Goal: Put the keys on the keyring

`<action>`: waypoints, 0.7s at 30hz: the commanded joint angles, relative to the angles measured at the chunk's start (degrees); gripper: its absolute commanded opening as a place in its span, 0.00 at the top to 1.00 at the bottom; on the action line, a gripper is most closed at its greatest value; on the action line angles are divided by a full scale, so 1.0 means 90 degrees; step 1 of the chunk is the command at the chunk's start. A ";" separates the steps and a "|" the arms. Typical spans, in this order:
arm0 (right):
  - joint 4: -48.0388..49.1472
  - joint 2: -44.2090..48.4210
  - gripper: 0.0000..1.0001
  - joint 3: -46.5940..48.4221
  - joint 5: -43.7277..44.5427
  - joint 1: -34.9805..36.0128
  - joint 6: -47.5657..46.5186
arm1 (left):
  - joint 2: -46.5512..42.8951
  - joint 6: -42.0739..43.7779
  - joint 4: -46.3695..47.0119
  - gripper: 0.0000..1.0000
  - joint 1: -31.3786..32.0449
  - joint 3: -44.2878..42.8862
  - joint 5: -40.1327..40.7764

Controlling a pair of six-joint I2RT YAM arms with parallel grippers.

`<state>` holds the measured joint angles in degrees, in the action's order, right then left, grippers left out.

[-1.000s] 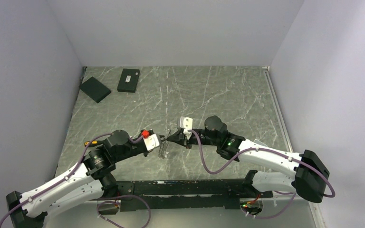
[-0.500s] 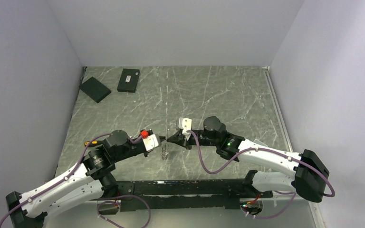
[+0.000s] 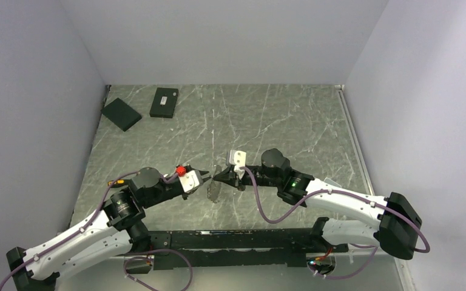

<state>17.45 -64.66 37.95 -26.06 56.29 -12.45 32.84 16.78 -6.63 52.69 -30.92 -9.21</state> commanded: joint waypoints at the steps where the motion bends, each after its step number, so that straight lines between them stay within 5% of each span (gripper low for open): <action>1: 0.0473 0.0245 1.00 0.0148 -0.0078 0.0028 -0.0028 | 0.0038 -0.0144 0.0259 0.73 0.0007 0.0118 -0.0003; 11: 0.0406 0.0165 1.00 0.0177 -0.0155 0.0037 -0.0033 | 0.0086 -0.0162 0.0599 0.72 -0.0001 0.0188 -0.0114; 21: 0.0357 0.0083 1.00 0.0212 -0.0218 0.0053 -0.0062 | 0.0052 -0.0077 0.0579 0.85 -0.0004 0.0173 -0.0113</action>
<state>17.54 -64.27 37.95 -26.06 56.29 -12.47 33.95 16.60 -4.99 52.69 -29.26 -9.74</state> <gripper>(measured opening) 0.018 0.175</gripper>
